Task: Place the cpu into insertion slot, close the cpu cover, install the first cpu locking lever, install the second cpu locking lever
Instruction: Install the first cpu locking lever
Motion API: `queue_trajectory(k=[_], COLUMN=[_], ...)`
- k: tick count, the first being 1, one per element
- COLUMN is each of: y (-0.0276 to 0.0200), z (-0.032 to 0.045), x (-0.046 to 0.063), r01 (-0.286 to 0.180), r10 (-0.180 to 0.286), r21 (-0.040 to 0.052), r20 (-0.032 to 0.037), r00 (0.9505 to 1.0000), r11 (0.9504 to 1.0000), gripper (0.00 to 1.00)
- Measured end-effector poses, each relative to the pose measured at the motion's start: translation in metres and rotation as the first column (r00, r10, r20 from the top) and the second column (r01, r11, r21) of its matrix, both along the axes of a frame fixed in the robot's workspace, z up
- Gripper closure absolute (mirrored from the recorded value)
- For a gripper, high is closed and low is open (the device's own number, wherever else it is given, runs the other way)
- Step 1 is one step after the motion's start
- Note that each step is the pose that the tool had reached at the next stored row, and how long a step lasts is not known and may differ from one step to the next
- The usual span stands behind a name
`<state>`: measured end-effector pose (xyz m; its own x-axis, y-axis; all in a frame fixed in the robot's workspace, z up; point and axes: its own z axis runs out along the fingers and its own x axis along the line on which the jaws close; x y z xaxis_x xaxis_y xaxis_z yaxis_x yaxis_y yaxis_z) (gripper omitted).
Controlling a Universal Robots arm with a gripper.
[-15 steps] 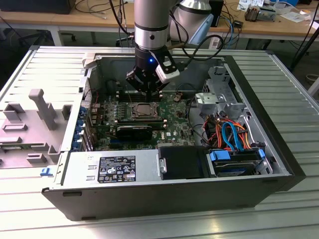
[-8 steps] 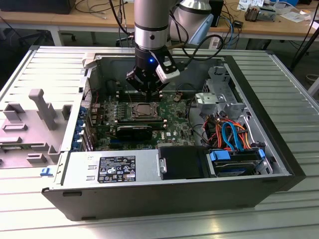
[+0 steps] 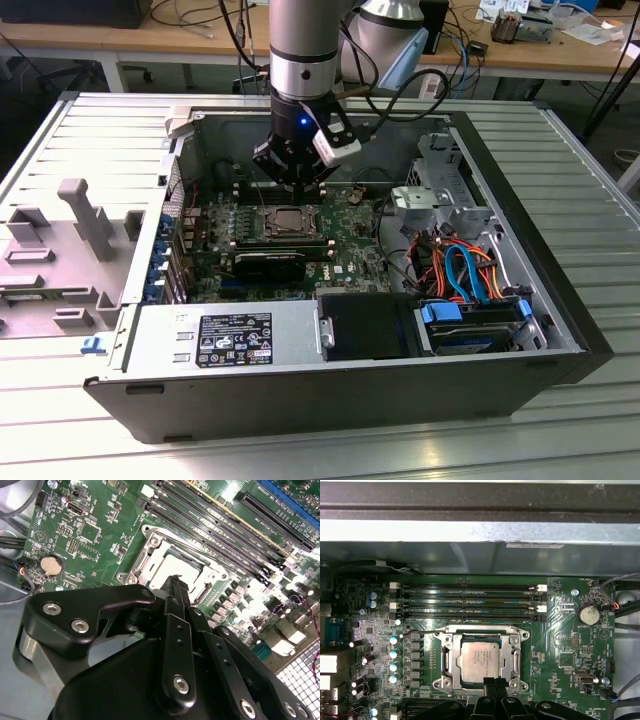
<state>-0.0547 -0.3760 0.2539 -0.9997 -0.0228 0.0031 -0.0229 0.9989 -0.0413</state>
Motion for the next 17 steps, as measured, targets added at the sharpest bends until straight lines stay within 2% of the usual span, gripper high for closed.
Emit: queue_trajectory(k=[11,12,14,16,17], y=[0.0,-0.0001,0.0,0.0,0.0], z=[0.0,0.0002,0.0,0.0,0.0], x=[0.0,-0.0001,0.0,0.0,0.0], r01=[-0.026,-0.026,-0.027,-0.037,-0.042], r10=[0.026,0.026,0.027,0.037,0.042], r21=[0.0002,0.0094,0.0395,0.0578,0.064], r20=[0.0,0.0001,0.001,0.0016,0.0018], r00=[0.9997,0.9997,0.9996,0.9993,0.9991], r11=[0.9997,0.9996,0.9988,0.9977,0.9971], gripper=[0.89,0.89,0.89,0.89,0.89])
